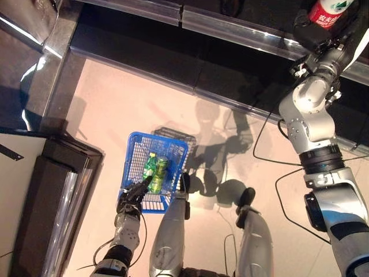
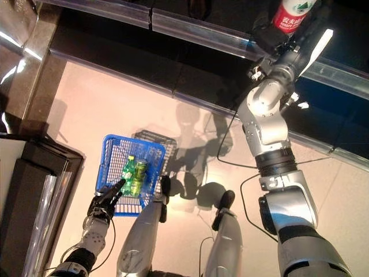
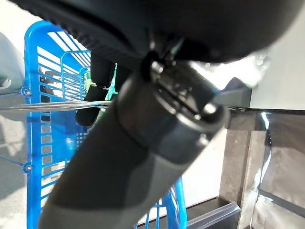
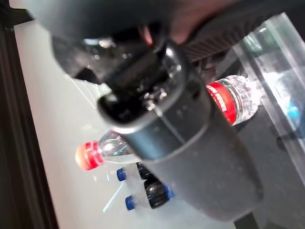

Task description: Pick up the drink and place into the basket.

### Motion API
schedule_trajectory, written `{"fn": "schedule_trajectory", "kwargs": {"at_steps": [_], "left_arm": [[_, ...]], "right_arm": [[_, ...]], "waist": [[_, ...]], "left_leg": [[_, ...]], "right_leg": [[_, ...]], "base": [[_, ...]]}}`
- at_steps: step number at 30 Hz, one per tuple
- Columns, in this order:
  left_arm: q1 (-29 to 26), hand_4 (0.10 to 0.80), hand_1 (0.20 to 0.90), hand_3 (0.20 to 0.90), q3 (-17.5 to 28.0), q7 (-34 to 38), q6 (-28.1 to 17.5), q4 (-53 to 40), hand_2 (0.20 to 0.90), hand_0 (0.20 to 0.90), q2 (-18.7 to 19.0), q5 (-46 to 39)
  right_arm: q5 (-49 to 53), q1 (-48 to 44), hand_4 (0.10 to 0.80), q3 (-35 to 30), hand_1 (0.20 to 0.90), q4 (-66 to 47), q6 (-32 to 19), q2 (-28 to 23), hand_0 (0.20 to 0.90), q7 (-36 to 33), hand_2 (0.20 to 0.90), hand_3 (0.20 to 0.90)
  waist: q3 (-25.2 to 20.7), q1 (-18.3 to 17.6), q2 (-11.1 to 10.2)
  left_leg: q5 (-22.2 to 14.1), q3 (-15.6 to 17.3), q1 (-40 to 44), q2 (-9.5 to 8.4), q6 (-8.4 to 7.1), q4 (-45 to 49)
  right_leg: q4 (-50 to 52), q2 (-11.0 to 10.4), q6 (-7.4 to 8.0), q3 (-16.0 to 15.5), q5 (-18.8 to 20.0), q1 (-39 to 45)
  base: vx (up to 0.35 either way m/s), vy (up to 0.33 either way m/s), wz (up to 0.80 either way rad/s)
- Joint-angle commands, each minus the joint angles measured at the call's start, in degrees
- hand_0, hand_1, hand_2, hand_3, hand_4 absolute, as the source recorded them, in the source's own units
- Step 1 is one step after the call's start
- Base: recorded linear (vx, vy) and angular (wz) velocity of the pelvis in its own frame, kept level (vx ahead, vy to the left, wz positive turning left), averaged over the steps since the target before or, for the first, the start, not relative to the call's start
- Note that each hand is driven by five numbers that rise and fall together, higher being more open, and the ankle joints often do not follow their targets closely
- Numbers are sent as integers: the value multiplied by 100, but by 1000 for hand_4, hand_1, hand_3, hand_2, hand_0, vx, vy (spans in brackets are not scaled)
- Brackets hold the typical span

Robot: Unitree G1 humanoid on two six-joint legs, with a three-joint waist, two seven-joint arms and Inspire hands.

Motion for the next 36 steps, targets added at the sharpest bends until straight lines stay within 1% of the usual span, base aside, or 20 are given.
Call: {"fn": "schedule_trajectory", "kwargs": {"at_steps": [1, 8, 16, 23, 24, 25, 26, 27, 28, 32, 36], "left_arm": [[720, 100, 300, 200, -298, 136, -143, -254, 300, 300, 562, 234], [765, 100, 300, 200, -305, 76, -127, -312, 300, 300, 636, 188], [807, 100, 300, 200, -372, 66, -141, -455, 300, 300, 699, 136], [837, 100, 300, 200, -333, 10, -77, -474, 300, 300, 803, 88], [847, 100, 300, 200, -341, -34, -80, -470, 300, 300, 812, 85], [846, 100, 300, 200, -340, -38, -68, -478, 300, 300, 826, 77], [846, 100, 300, 200, -334, -39, -60, -486, 300, 300, 834, 76], [848, 100, 300, 200, -326, -38, -52, -499, 300, 300, 844, 75], [867, 100, 300, 200, -325, -43, -58, -520, 300, 300, 857, 98], [934, 100, 300, 200, -310, -65, -74, -577, 300, 300, 920, 112], [966, 100, 300, 200, -307, -120, -73, -585, 300, 300, 977, 82]], "right_arm": [[-26, -1058, 800, 153, 900, -286, -455, -807, 900, -164, 900, 900], [119, -1400, 800, 355, 900, 134, -389, -984, 900, -163, 900, 900], [322, -1902, 800, 668, 900, 636, -414, -1168, 900, 40, 900, 900], [445, -2228, 800, 918, 900, 796, -436, -1234, 900, 160, 900, 900], [402, -2305, 737, 976, 846, 835, -373, -1255, 846, 133, 846, 837], [397, -2330, 718, 1003, 829, 859, -345, -1280, 829, 117, 829, 818], [417, -2352, 718, 1019, 829, 879, -327, -1298, 829, 114, 829, 818], [438, -2383, 682, 1039, 799, 914, -301, -1320, 799, 121, 799, 782], [435, -2468, 100, 1084, 300, 1050, -271, -1383, 300, 126, 300, 200], [513, -2598, 100, 1222, 300, 1234, -189, -1526, 300, 208, 300, 200], [566, -2727, 100, 1303, 300, 1408, -183, -1605, 300, 300, 300, 200]], "waist": [[-59, 99, 8], [-59, 146, 38], [-59, 229, 105], [-59, 276, 123], [-59, 281, 123], [-59, 280, 121], [-59, 283, 117], [-59, 288, 111], [-59, 305, 92], [-59, 337, 31], [-59, 340, 6]], "left_leg": [[315, -435, -304, -247, 112, -88], [337, -457, -377, -292, 142, -130], [346, -509, -440, -363, 176, -167], [363, -498, -446, -390, 196, -225], [356, -499, -456, -395, 199, -210], [350, -488, -458, -393, 208, -201], [347, -485, -458, -393, 211, -197], [344, -486, -460, -394, 213, -193], [330, -505, -484, -399, 213, -166], [289, -520, -557, -398, 231, -85], [172, -511, -659, -411, 260, 149]], "right_leg": [[-96, 100, -250, 72, 123, 44], [-51, 101, -244, 80, 127, -98], [43, 83, -246, 80, 101, -234], [32, 59, -234, 47, 113, -269], [51, 55, -232, 48, 111, -280], [69, 52, -235, 49, 105, -289], [80, 53, -234, 49, 104, -295], [91, 54, -233, 46, 102, -302], [99, 53, -231, 26, 101, -308], [121, 50, -227, -16, 114, -352], [299, 40, -256, -19, 58, -453]], "base": [[0, 0, 0], [0, 0, 0], [0, 0, 0], [0, 0, 0], [0, 0, 0], [0, 0, 0], [0, 0, 0], [0, 0, 0], [-4, -44, 1], [-8, -26, 1], [-20, 2, 1]]}}
